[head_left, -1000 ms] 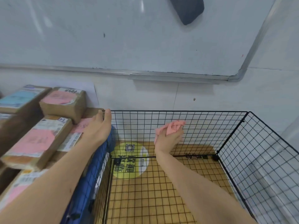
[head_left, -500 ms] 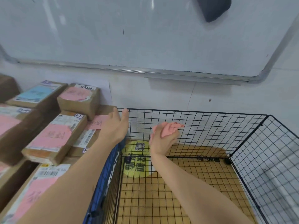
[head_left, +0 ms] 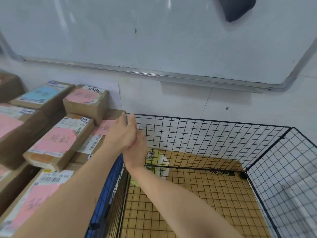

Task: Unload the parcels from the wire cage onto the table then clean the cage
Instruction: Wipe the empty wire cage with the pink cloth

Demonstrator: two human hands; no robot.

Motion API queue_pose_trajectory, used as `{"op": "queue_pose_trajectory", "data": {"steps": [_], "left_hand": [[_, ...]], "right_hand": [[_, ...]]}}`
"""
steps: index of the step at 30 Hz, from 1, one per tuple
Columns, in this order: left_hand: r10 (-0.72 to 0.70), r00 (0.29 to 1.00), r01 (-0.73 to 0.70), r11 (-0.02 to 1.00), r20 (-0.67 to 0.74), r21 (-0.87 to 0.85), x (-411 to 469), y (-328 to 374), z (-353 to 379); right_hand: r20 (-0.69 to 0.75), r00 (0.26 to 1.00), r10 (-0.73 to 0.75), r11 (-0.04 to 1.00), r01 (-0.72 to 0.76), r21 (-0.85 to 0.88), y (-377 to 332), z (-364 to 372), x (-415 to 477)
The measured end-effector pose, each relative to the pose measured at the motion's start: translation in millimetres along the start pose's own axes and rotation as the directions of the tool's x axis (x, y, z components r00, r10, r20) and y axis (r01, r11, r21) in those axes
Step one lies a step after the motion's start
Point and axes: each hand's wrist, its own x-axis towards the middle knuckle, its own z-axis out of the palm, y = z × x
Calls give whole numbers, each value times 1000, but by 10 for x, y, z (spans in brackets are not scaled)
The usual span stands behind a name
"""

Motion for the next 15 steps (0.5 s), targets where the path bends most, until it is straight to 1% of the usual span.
{"op": "queue_pose_trajectory", "data": {"steps": [2, 3, 7, 9, 13, 15], "left_hand": [[-2, 1000, 2, 1000, -12, 15, 17, -22, 4], [7, 1000, -7, 1000, -14, 24, 18, -18, 6], [28, 1000, -28, 999, -6, 37, 8, 5, 24], [23, 1000, -22, 998, -20, 55, -3, -11, 32], [51, 998, -49, 996, -30, 70, 2, -33, 32], [50, 998, -46, 996, -41, 79, 14, -31, 38]], "right_hand": [[48, 999, 16, 1000, -16, 11, 64, -76, 27], [73, 997, 5, 1000, -4, -16, 71, -149, 41], [110, 990, -91, 968, 114, -223, 190, -475, 75], [102, 988, -115, 942, 141, -305, 348, -732, 99], [43, 996, -79, 894, 90, -439, 808, -1484, 193], [-14, 999, -42, 867, 30, -497, 1013, -1866, 225]]}}
